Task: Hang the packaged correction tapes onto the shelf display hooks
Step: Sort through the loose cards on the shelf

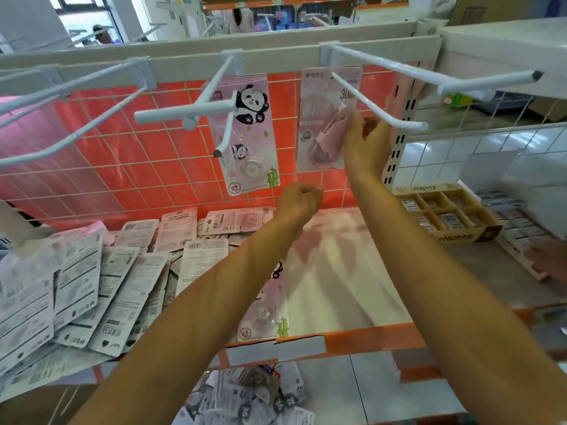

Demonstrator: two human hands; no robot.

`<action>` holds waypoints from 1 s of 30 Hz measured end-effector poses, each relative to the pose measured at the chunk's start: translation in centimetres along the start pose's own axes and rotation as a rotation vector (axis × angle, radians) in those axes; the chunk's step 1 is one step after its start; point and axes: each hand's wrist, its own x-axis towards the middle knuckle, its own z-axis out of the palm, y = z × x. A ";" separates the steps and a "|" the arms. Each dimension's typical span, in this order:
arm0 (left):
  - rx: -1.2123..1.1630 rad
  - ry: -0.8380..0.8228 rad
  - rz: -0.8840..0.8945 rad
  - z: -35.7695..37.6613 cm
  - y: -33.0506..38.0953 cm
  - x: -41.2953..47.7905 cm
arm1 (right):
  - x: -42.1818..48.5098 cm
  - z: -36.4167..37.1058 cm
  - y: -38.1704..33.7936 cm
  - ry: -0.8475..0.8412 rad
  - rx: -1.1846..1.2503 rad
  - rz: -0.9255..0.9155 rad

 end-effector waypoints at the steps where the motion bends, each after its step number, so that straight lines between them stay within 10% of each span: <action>1: 0.057 -0.011 0.008 -0.3 -0.1 -0.4 | -0.5 -0.2 0.6 -0.005 0.000 -0.003; 12: 0.856 -0.158 0.408 -4.8 -3.5 -3.2 | -9.2 -1.0 6.5 -0.344 -0.359 0.168; 30: 1.327 -0.211 0.324 -10.2 -9.4 -9.0 | -17.9 0.6 8.0 -0.644 -0.547 0.397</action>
